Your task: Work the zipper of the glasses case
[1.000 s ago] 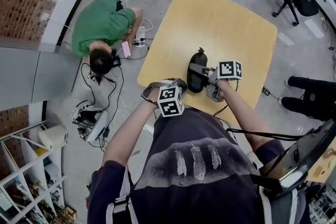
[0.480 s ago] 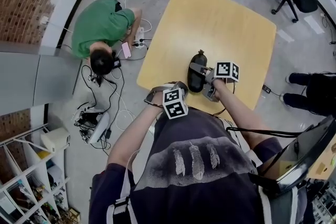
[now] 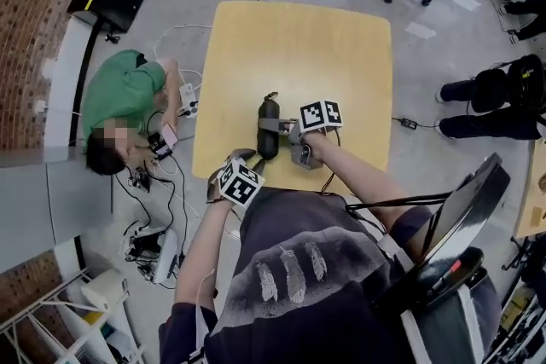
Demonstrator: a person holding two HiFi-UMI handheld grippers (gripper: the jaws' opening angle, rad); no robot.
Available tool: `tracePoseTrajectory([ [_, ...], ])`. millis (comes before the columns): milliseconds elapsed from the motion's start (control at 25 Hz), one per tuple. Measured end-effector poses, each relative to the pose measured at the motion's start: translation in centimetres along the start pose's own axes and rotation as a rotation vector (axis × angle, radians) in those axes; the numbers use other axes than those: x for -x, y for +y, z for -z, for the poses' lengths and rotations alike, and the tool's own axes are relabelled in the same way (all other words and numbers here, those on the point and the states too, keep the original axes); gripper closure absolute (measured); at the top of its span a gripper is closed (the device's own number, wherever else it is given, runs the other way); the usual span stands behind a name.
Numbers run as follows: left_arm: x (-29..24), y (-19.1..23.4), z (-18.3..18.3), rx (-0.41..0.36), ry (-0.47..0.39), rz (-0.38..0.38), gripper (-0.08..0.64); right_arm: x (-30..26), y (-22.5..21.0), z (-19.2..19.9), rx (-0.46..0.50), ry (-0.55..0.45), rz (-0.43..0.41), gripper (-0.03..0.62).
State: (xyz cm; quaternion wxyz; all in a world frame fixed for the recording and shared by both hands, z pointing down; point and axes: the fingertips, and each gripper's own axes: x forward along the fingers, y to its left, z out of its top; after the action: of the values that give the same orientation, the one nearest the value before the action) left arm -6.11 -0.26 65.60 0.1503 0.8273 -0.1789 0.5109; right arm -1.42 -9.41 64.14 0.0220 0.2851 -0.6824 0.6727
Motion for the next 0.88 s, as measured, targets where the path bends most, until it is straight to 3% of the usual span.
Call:
tracePoseTrajectory([
  [200,0.4,1.8,-0.1,0.105,-0.039,-0.037,0.402,1.3,-0.3,-1.5,0.081,-0.025,0.046,0.109],
  [440,1.8,3.9,0.2,0.172,-0.079,-0.112,0.400,2.8,-0.4,-2.1,0.151,-0.057,0.057,0.104],
  [680,4.3,4.5,-1.5,0.266,-0.155,-0.156,0.401,6.3,0.6,-3.9,0.139,-0.124,0.016,0.106],
  [880,5.6,4.5,-1.9,0.294,-0.191,-0.183,0.402,7.5,1.5,-4.1,0.158,-0.139,-0.019,0.109],
])
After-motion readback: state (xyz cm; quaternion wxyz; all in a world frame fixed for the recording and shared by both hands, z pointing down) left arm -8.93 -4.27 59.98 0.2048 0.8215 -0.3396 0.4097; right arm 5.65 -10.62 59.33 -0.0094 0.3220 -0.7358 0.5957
